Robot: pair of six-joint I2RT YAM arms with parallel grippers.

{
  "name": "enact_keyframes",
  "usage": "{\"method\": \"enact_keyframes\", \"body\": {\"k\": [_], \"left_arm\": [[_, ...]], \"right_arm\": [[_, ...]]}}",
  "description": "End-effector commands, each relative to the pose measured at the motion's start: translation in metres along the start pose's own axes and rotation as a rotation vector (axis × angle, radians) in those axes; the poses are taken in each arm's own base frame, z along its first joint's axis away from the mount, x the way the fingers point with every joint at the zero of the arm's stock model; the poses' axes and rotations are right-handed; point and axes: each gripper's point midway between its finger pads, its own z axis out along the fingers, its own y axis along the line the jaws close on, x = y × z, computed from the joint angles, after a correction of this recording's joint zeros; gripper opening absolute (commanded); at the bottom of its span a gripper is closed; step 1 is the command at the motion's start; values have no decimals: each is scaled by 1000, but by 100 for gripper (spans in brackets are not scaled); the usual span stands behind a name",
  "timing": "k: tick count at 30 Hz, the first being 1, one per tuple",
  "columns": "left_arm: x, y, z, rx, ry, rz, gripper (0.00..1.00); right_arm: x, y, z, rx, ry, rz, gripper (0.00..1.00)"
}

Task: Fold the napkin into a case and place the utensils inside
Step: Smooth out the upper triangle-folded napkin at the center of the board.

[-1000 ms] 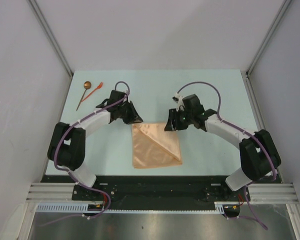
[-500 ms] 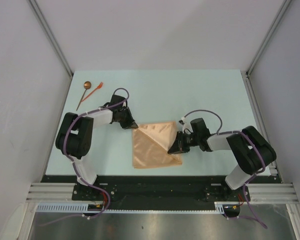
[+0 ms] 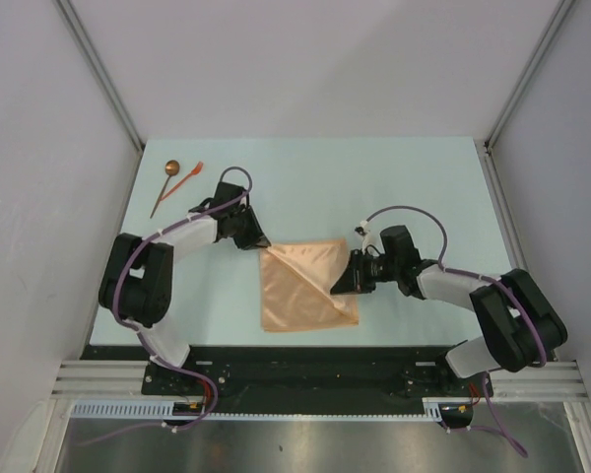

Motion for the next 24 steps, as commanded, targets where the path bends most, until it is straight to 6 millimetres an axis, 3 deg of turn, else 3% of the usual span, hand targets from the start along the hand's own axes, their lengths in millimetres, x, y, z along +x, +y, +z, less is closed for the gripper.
{"method": "enact_keyframes", "body": {"k": [1,6,11,15,24], "left_arm": [[-9,-38,-22,90,-58,62,16],[-2,-18,3,28,-23,35,16],[-12,8,19,-58,-34,13,15],[-18,17,12,-102,-72,22,15],[-23,-2,-20,-47,-109,47,16]], "right_arm": [[1,0,-1,16,5,-3,15],[29,-22,1,34,20,60,15],[47,-41,-3,83,24,90,14],[35,-42,-11,119,-15,73,14],[27,-21,-16,91,-17,51,15]]}}
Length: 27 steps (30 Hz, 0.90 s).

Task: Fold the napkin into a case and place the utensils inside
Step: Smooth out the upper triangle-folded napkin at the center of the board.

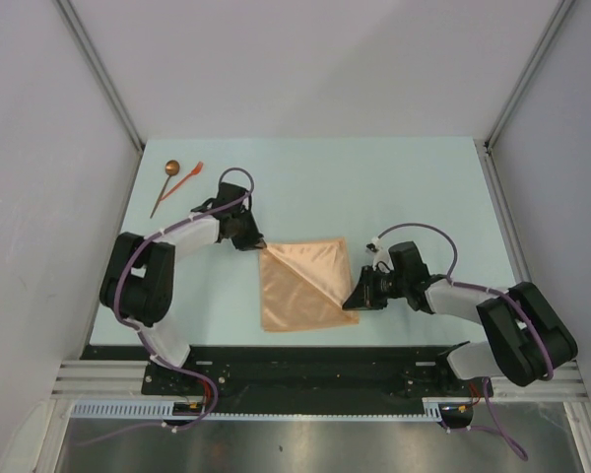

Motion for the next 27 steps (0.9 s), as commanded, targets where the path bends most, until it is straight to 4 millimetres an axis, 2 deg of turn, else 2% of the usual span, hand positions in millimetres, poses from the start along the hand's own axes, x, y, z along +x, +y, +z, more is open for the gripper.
{"method": "enact_keyframes", "body": {"k": [1,5,12,17,21,24,26,27], "left_arm": [[-20,-19,-28,62,-79,31,16],[-23,-25,-30,86,-81,26,17],[-22,-26,-4,91,-35,-6,15],[-23,-1,14,-3,-29,-26,13],[-17,19,14,-59,-31,-42,12],[-19,25,7,-85,-65,-39,12],[-20,23,2,-80,-68,-27,12],[-24,16,-3,-63,-80,-10,12]], "right_arm": [[-10,14,-4,-23,-28,-34,15],[-5,7,-2,-9,-23,-22,15],[5,-4,2,1,-12,16,15],[13,-15,4,21,0,41,14],[18,-25,5,48,5,61,14],[16,-26,3,58,1,61,13],[12,-16,1,27,-3,47,13],[10,-13,-1,22,-8,42,13]]}}
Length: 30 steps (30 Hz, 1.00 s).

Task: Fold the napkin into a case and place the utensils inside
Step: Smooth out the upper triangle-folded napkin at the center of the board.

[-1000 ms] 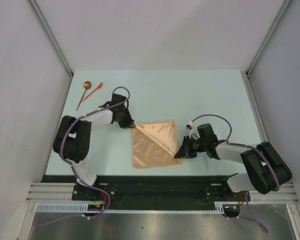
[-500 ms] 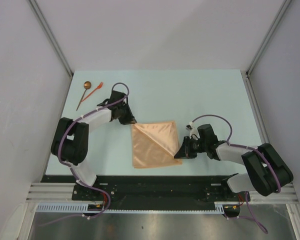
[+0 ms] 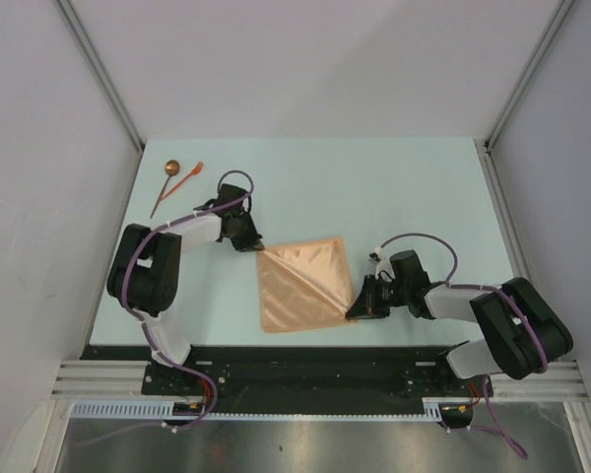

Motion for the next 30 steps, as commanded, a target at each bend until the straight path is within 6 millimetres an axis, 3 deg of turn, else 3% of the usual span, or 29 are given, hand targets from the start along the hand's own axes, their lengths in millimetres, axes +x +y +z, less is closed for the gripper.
{"method": "enact_keyframes", "body": {"k": [1,8,14,15,19,21,25,30], "left_arm": [[-20,1,-22,-34,-96,32,12],[-31,-31,-56,13,-165,118,26],[7,-68,-61,109,-119,187,27],[22,-71,-58,119,-90,203,26],[46,-81,-44,172,-28,202,23],[57,-76,-33,175,23,185,22],[54,-51,-13,77,18,184,21],[46,-25,-1,23,26,159,20]], "right_arm": [[-8,8,-6,-6,-27,-22,13],[-27,27,-18,-3,-79,-78,15],[-49,46,0,-48,-62,-119,17],[-51,46,8,-50,-46,-119,17],[-70,69,31,-123,-15,-155,17],[-77,74,40,-153,-8,-161,17],[-72,71,57,-196,38,-127,17],[-56,39,61,-132,67,-91,17]]}}
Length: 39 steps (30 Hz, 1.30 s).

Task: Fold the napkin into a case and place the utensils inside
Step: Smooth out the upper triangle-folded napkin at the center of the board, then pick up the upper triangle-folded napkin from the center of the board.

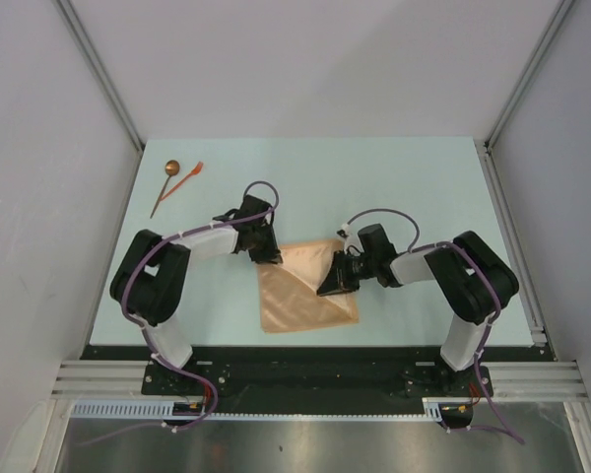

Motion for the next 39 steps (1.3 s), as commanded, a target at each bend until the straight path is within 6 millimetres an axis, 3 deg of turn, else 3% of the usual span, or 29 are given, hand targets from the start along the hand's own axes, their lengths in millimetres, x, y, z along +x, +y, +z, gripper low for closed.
{"method": "enact_keyframes", "body": {"k": [1,6,10,11,12,16,19,23,27,39], "left_arm": [[-11,21,4,-45,-29,-11,20],[-18,23,-6,-65,-61,12,20],[-31,-4,-36,26,-111,35,27],[-33,-13,-44,50,-126,46,29],[-34,-18,-51,67,-135,57,31],[-37,-40,-83,154,-179,113,43],[-33,-52,-104,227,-188,151,47],[-24,-64,-129,316,-198,183,47],[-12,-63,-135,350,-181,195,47],[7,-50,-136,347,-173,184,46]], "right_arm": [[6,-10,-3,-3,-1,-14,17],[-7,2,-21,55,-29,-78,20],[-11,18,-45,104,-71,-98,33],[1,14,-52,143,-44,-64,40],[-3,21,-64,165,-90,-88,44],[25,6,-91,263,-115,-18,71],[51,-10,-100,296,-118,63,79],[70,-14,-98,243,-161,146,81],[76,-19,-97,215,-213,152,80],[77,-43,-85,247,-225,128,49]]}}
